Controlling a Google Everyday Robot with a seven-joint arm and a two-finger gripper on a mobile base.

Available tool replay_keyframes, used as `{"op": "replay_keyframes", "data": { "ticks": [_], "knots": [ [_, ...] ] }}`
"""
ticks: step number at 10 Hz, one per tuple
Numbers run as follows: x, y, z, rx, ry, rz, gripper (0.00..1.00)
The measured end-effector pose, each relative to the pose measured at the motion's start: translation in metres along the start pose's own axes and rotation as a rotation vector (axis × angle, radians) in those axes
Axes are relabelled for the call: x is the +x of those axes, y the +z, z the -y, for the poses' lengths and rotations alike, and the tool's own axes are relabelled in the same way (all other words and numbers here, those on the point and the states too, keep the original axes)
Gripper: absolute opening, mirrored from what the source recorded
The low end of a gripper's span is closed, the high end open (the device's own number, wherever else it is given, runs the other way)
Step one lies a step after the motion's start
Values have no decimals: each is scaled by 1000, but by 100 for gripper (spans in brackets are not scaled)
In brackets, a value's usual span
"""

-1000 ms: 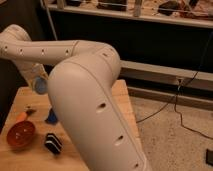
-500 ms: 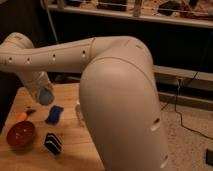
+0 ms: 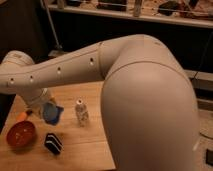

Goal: Place the ceramic cup over the eraser

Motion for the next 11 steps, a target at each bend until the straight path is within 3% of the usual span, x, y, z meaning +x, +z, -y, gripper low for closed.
{"op": "replay_keyframes", "data": {
  "ticks": [5,11],
  "knots": [
    [36,-11,-29,-8,-34,-35,0],
    [49,-18,-59,-83,-121,-39,0]
  ]
}}
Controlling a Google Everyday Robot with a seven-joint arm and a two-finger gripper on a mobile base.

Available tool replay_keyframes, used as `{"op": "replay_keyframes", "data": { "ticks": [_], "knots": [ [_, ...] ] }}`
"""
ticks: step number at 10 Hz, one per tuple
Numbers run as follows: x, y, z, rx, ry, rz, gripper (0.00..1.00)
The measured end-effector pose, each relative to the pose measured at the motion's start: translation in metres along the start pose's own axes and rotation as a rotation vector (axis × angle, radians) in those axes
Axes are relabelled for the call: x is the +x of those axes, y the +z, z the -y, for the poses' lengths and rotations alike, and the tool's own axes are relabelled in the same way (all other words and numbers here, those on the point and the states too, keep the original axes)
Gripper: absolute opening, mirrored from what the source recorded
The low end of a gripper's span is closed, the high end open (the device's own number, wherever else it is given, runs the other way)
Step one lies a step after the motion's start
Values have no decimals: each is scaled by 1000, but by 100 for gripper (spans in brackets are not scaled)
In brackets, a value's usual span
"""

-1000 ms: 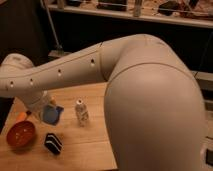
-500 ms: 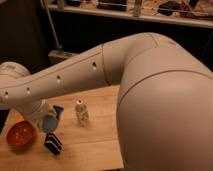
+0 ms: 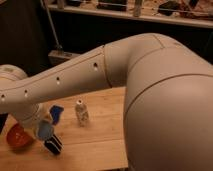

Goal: Place the ceramic cup over the eraser

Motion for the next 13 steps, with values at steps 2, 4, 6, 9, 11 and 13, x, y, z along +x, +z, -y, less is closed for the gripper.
{"op": "replay_keyframes", "data": {
  "ticks": [2,4,6,9,11,13],
  "knots": [
    [1,7,-3,-11,-16,-11,0],
    [1,18,-6,-12,-33,-26,0],
    [-1,26,-9,-6,-50,-35,0],
    [1,42,-8,-4,-51,-65,0],
    [2,50,-7,-9,-42,-77,0],
    [1,57,-5,-17,-34,-84,0]
  ]
}}
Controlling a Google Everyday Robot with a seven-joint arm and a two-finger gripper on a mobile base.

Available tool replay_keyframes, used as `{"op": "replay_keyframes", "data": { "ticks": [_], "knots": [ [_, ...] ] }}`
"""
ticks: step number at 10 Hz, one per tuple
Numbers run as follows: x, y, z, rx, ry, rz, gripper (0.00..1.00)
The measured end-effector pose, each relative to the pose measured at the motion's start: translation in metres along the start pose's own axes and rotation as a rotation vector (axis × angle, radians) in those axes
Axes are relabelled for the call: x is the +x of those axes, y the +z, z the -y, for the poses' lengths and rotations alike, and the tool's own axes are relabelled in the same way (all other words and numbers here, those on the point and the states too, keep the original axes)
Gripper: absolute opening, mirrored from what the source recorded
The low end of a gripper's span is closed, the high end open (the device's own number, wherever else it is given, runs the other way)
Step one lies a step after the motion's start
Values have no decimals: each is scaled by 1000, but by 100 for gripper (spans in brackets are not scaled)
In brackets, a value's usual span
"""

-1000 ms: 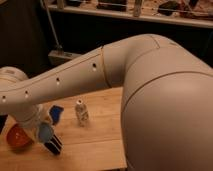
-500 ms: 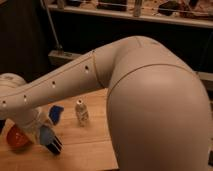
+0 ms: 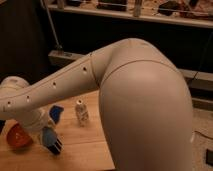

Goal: Place the ceramic cup over the eraser

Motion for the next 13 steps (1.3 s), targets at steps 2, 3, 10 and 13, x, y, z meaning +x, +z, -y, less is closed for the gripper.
{"op": "replay_keyframes", "data": {
  "ticks": [2,3,10,13],
  "knots": [
    [-1,4,2,-6,6,-7,0],
    [-1,4,2,-9,7,-10,0],
    [-5,7,2,-42,9,-12,0],
    [-3,10,2,-35,-6,-20,11]
  ]
}}
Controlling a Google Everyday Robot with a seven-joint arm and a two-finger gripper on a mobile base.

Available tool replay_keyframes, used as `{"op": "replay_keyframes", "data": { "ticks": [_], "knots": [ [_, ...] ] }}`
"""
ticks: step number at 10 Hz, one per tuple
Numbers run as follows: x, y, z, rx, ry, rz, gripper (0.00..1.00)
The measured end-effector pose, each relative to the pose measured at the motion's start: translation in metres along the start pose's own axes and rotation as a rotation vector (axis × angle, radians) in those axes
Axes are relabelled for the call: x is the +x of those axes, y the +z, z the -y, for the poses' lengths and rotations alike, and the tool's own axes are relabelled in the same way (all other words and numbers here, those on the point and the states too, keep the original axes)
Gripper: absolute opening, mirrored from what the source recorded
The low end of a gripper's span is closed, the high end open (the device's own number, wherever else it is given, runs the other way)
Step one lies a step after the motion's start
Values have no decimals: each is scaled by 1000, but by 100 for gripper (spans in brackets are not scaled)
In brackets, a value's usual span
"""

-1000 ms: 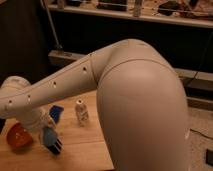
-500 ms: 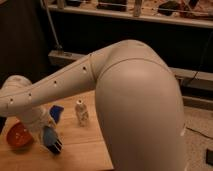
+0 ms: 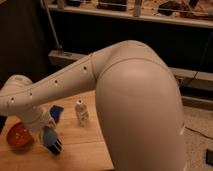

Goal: Place the ceramic cup over the eraser

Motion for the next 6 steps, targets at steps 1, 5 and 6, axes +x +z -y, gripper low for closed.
{"op": "replay_keyframes", "data": {
  "ticks": [1,5,6],
  "knots": [
    [0,1,1,9,-6,-2,22],
    [0,3,3,26,8,-7,62],
    [-1,3,3,25,20,-7,74]
  ]
}}
